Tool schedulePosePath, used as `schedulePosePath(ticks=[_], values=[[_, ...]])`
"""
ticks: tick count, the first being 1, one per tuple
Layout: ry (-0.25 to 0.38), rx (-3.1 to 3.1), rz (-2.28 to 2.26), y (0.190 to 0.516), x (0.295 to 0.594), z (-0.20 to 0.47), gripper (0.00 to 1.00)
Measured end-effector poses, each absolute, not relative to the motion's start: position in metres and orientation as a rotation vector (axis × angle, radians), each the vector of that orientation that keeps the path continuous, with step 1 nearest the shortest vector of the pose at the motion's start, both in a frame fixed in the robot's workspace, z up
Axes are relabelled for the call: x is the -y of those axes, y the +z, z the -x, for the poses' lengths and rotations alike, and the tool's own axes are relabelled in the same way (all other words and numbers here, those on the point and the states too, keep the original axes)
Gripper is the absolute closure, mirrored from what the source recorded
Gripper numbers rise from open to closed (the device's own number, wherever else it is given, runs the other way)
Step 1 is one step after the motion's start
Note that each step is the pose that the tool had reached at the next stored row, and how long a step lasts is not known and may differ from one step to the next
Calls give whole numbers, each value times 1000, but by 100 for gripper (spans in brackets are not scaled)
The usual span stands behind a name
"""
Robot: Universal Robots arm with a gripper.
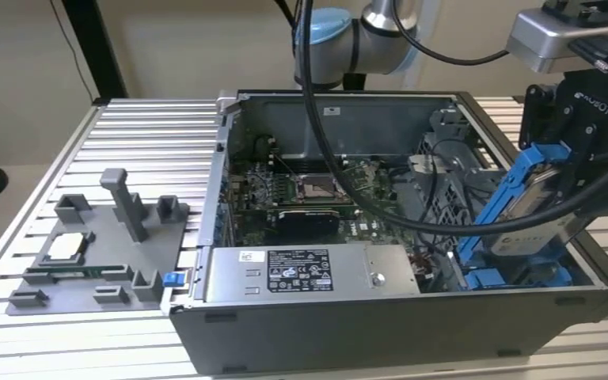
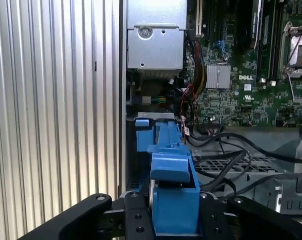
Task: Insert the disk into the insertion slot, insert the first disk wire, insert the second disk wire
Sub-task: 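Insert the disk into the insertion slot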
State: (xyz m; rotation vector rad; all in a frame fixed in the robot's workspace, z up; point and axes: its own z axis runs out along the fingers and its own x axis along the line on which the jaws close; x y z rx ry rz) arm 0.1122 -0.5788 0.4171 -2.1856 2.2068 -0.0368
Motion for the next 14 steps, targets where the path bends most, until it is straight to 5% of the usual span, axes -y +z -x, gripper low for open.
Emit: schedulePosePath(ticks=[14], values=[[-59,-2197,2176,410,579,-108,100]])
